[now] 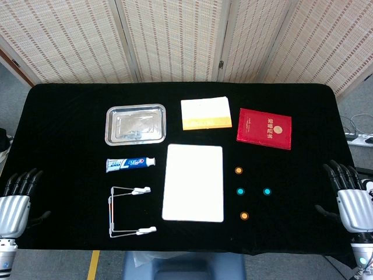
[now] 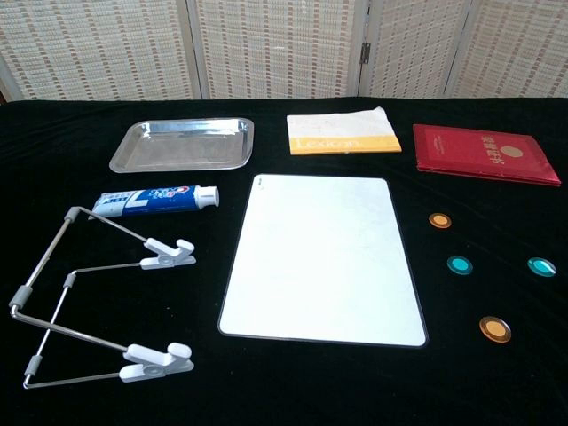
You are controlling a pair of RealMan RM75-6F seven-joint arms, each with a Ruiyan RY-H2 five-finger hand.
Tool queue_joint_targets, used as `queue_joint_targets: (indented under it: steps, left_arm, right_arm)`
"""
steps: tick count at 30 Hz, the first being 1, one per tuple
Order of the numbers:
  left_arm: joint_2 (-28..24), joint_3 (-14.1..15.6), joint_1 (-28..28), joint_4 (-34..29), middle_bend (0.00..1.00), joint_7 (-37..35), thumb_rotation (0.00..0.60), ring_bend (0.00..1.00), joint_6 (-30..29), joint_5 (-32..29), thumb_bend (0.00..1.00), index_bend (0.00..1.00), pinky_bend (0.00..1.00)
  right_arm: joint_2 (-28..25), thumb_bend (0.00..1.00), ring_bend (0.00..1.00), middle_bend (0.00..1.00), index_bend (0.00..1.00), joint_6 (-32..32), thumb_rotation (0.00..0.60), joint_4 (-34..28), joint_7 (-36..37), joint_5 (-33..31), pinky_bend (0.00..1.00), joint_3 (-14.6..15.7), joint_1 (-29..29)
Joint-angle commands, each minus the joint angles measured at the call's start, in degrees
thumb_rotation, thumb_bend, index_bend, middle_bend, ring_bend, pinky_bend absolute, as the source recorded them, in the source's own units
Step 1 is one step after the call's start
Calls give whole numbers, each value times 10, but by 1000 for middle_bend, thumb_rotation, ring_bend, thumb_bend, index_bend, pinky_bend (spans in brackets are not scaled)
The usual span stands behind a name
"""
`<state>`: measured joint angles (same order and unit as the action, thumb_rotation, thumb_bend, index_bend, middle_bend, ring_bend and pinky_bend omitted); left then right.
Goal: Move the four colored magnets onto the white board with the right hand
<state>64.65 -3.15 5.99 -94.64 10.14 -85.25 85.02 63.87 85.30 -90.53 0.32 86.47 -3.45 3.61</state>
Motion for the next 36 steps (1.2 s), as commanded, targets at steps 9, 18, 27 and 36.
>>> queue_joint_targets:
  steps: [9, 18, 27, 36]
  left_arm:
    - [1, 0, 0, -3, 78, 2, 600, 106, -3, 2, 154, 81, 0]
    - [2, 2, -1, -7, 78, 3, 600, 107, -7, 7, 153, 81, 0]
    - [1, 5, -6, -8, 78, 1, 600, 107, -12, 8, 154, 85, 0]
    - [1, 3, -6, -2, 78, -5, 600, 107, -9, 3, 153, 87, 0]
  right_arm:
    - [-3, 171, 36, 51, 0, -9, 600, 0, 9, 4, 0, 2, 5]
    - [15, 189, 40, 51, 82, -59, 600, 4, 10, 25, 0, 10, 40]
    - [68, 274, 30, 36, 314, -160, 600, 22, -14, 35, 0, 11, 112]
    - [121, 294, 22, 47, 373, -231, 600, 56, -36, 12, 0, 4, 164]
